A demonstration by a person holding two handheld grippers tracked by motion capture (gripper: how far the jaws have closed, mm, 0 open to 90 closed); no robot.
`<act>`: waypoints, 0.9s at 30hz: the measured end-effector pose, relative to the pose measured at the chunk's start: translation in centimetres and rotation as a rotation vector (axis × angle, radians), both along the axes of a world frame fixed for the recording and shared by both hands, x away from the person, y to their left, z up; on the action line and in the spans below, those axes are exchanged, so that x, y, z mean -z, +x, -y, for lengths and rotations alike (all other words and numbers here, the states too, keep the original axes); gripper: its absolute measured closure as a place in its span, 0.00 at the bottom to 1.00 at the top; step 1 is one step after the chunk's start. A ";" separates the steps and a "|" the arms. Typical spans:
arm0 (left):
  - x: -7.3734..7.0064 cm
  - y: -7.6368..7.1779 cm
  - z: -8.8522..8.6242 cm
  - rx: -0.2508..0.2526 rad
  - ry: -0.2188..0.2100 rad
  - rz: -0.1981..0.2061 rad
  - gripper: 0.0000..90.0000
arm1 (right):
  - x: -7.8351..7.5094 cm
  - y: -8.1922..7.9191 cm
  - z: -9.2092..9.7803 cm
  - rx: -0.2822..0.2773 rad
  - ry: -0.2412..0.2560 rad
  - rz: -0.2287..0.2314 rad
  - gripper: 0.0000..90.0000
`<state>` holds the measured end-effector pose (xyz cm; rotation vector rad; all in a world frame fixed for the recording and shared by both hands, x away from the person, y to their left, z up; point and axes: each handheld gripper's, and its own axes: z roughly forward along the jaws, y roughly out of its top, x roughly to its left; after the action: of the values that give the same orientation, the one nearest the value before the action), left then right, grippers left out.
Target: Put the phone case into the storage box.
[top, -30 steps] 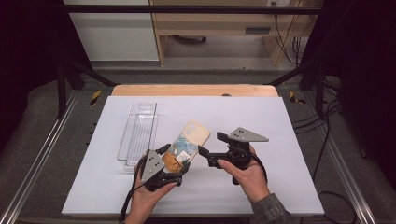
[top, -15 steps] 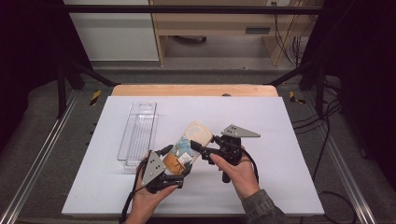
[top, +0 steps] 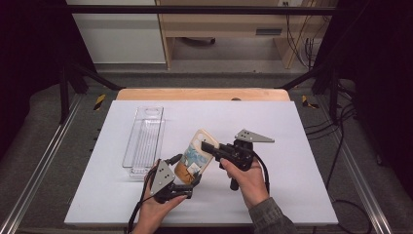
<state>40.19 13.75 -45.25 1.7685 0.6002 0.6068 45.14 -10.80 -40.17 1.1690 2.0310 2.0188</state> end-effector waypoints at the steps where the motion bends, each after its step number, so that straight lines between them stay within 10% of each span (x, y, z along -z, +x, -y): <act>1: 0.0 0.0 0.0 0.000 0.000 0.000 0.12 | 0.0 0.0 0.0 0.000 0.000 0.000 0.89; 20: 0.2 -0.2 -0.3 -0.007 -0.007 0.026 0.13 | -1.9 -1.3 -1.9 -0.071 -0.043 0.064 0.95; 21: 0.3 -0.3 -0.5 0.028 -0.006 0.046 0.44 | -1.9 -1.5 -2.1 -0.065 -0.068 0.092 0.95; 27: 0.3 -0.2 -0.6 -0.002 -0.040 0.043 0.30 | -2.1 -1.7 -2.2 -0.048 -0.102 0.113 0.95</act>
<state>39.94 14.34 -45.52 1.7140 0.5802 0.6285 43.46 -8.64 -38.11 0.9737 2.0988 1.9279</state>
